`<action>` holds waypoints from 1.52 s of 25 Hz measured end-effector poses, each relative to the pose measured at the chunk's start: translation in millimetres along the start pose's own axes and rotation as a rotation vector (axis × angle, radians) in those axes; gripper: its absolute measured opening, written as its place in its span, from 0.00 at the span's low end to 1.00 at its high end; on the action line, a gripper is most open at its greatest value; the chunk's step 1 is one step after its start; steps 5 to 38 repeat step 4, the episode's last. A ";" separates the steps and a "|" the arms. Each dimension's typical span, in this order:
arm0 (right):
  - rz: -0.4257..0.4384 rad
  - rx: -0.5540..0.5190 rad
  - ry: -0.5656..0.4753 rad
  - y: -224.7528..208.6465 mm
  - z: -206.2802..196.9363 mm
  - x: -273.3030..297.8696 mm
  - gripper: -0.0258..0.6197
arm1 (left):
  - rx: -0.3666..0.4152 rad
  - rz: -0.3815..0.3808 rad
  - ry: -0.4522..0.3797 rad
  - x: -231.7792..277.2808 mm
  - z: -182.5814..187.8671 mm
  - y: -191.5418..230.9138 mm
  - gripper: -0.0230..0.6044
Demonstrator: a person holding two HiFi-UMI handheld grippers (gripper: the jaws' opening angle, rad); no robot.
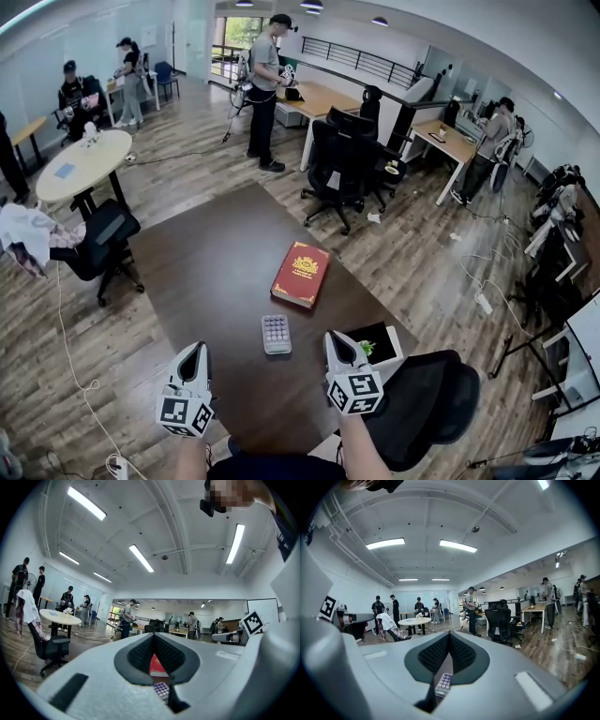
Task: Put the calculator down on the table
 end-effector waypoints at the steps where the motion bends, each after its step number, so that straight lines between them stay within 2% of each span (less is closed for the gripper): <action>1: -0.003 0.002 0.003 -1.1 -0.8 -0.7 0.05 | 0.000 0.001 0.002 -0.1 -0.2 -0.2 0.03; 38: -0.004 0.011 0.008 -3.4 -2.9 -2.9 0.05 | -0.001 0.003 0.011 -0.7 -1.4 -0.8 0.03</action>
Point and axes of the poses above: the fingertips, and each gripper's own axes: x forward along the fingers, y to its left, z out of its top, the point moved 9 cm from there along -x, backward along the fingers, and after that the axes turned 8 degrees about -y, right-handed, at the moved point
